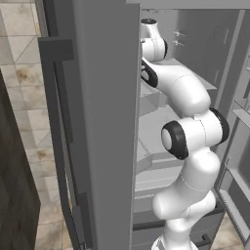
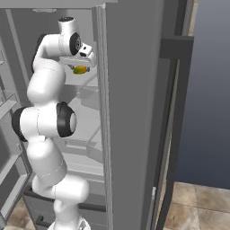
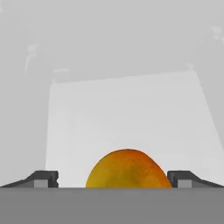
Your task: Pick the mango and apple from the fridge and place them inside the tupperware on the counter.
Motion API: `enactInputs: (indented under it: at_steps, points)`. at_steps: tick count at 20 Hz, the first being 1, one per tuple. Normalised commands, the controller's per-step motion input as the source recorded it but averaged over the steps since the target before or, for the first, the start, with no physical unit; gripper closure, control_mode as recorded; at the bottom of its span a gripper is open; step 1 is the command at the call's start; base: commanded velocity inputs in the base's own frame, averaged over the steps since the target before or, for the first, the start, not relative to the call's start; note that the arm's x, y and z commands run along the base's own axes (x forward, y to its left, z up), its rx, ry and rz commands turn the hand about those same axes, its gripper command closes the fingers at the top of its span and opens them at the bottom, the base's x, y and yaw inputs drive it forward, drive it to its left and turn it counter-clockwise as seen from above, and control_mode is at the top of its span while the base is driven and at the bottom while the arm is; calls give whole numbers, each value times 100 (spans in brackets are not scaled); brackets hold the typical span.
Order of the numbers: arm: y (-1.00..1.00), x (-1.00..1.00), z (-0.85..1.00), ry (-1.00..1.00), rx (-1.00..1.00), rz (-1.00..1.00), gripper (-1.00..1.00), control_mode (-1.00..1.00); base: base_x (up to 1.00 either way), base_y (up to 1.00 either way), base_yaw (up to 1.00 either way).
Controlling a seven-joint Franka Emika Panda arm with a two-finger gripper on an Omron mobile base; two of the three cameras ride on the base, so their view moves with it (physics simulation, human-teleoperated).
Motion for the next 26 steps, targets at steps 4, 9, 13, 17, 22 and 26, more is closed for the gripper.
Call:
enactInputs:
  at_steps: [4,9,13,17,22,26]
  points:
    - [10,0,-18,0,0,0,100,-100,0,0,0]
    - [3,0,-19,0,0,0,100,-100,0,0,0]
    - [3,-2,-20,0,-1,0,100,-100,0,0,0]
    - [0,-18,-9,0,0,0,100,-100,0,0,0]
    - [0,-54,-2,-16,0,0,100,-100,0,0,0]
    - [0,-77,-2,-47,0,0,100,-100,0,0,0]
